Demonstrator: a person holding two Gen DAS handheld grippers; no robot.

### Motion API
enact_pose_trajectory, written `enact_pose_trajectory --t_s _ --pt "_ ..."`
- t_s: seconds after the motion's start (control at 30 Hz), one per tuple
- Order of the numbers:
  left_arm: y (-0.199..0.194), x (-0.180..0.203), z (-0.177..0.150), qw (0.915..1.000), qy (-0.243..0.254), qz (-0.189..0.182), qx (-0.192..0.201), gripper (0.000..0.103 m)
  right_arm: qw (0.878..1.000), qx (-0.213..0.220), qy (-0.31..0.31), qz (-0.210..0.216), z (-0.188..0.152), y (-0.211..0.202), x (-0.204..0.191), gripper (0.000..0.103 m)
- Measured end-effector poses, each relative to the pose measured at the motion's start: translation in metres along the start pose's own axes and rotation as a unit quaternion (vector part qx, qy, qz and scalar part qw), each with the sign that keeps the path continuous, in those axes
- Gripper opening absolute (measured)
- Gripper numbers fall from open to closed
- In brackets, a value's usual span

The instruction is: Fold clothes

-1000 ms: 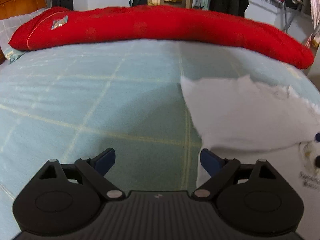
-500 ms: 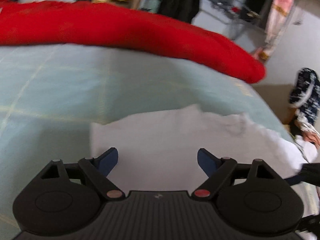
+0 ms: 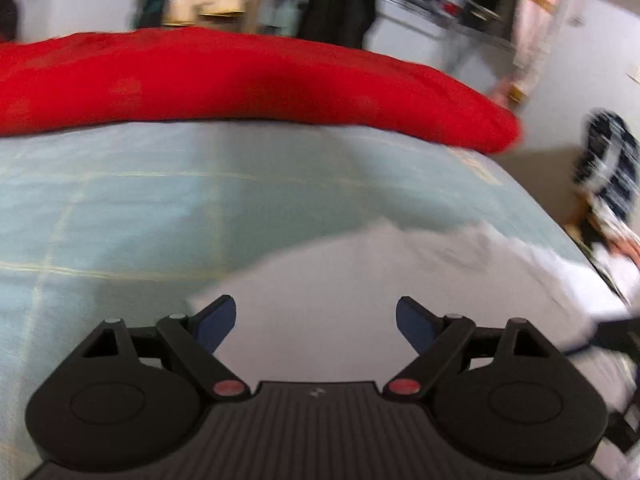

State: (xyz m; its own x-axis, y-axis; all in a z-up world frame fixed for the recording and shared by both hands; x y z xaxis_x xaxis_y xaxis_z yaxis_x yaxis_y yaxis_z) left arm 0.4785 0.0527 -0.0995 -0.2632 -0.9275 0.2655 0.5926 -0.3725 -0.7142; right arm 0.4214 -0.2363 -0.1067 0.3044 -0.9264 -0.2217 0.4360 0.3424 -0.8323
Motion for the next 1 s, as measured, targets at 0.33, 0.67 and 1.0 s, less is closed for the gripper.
enact_pose_trajectory --t_s 0.33,0.67,1.0 --pt "-0.033 0.029 -0.038 0.9981 0.032 -0.016 -0.051 0.086 1.000 -0.015 -0.003 -0.005 -0.013 -0.001 0.002 0.103" --pt "-0.034 0.062 -0.023 0.9947 0.044 -0.093 -0.011 0.087 0.997 0.048 -0.019 -0.059 0.016 -0.007 0.034 0.103" --pt "-0.038 0.047 -0.021 0.9964 0.012 -0.080 -0.027 0.088 0.995 0.031 0.015 -0.094 -0.015 -0.010 0.070 0.103"
Point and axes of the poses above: each gripper's, at about its wrist camera, not at the fingertips, and y roughly the way its jaws point, x to its right, z to its top, the point moved 7 cm from there along y, roughly the way its jaws point, and after that the axes turned 2 degrees about -y, right-handed, at the moved point
